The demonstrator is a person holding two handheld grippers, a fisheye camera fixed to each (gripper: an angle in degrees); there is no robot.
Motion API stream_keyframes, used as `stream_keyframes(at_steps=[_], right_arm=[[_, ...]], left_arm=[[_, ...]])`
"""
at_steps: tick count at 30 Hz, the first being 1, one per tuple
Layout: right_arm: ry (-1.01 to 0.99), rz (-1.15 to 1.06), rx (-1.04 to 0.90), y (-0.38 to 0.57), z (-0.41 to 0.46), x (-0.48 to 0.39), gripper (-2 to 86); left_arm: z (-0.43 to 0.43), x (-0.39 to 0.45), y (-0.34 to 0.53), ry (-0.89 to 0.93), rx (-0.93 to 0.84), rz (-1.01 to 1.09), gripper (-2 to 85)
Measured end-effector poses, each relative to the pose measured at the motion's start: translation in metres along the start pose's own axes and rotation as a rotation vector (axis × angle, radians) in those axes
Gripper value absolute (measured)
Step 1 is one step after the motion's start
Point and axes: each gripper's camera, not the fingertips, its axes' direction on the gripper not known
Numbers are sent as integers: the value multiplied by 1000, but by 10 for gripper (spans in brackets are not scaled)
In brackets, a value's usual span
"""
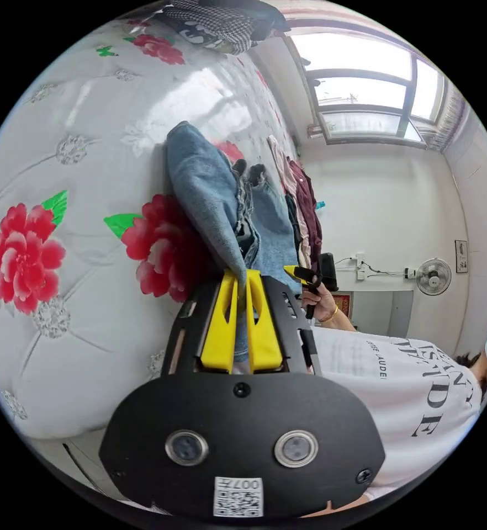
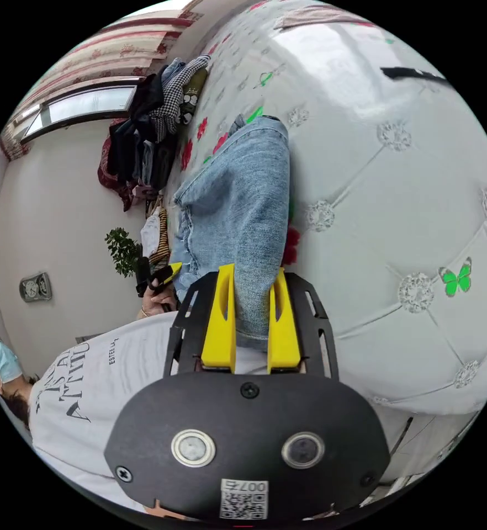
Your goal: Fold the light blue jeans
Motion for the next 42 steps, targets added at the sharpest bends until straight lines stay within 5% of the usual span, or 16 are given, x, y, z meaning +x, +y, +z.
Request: stream_keyframes(at_steps=[7, 14, 20, 24, 33, 42], right_arm=[[-50, -203, 38, -19, -15, -96, 34], [-92, -439, 185, -144, -23, -238, 29], [-60, -501, 291, -308, 7, -361, 33], [206, -408, 352, -373, 73, -359, 38], [618, -371, -195, -208, 265, -145, 26], [917, -326, -270, -29, 265, -84, 5]], left_arm=[[-54, 55, -36, 33, 75, 178, -6], [-152, 117, -158, -13, 264, 421, -6], [-228, 164, -312, -250, 480, 436, 22], [-201, 116, -359, -582, 502, 286, 81], [24, -70, -153, -801, 85, 85, 65], [160, -16, -45, -948, -230, 231, 21]])
